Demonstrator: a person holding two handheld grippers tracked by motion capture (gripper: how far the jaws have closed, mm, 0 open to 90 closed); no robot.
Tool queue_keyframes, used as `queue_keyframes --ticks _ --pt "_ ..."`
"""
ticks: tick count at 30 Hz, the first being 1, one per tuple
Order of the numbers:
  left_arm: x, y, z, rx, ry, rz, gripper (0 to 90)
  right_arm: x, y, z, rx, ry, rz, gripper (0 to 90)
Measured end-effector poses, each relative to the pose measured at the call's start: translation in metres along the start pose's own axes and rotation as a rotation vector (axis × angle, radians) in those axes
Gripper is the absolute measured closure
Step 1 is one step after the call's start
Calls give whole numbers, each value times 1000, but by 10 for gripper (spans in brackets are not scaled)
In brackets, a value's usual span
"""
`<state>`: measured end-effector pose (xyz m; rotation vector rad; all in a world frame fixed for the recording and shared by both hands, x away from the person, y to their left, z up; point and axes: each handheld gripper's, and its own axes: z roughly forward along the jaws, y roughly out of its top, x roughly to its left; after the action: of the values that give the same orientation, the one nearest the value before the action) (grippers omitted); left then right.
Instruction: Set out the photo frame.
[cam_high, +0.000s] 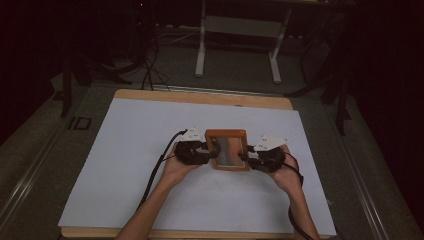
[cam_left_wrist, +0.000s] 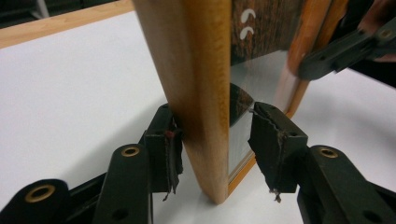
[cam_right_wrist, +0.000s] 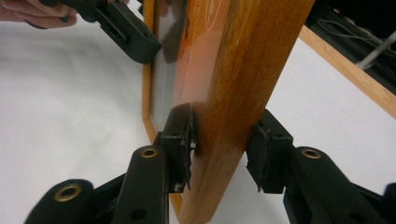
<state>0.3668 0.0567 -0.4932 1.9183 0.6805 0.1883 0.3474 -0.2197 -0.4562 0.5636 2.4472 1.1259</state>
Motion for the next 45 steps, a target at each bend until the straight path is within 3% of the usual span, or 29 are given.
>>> queue_keyframes --ticks 8,14,21,29,37,45 --pt "-2 2 4 -7 42 -3 507 0 0 2 11 -29 27 604" --pt "-4 3 1 -6 29 -15 555 -1 0 3 23 -41 64 590" --pt "-6 5 -5 -1 60 11 566 0 1 7 22 -42 98 593" --pt "-3 2 -18 -8 85 -5 561 3 6 16 7 -4 139 594" --pt "2 -5 -44 -23 119 -32 561 11 18 31 -21 54 175 594" --pt "11 -18 -68 -20 142 -91 557 22 30 51 -18 105 181 594"
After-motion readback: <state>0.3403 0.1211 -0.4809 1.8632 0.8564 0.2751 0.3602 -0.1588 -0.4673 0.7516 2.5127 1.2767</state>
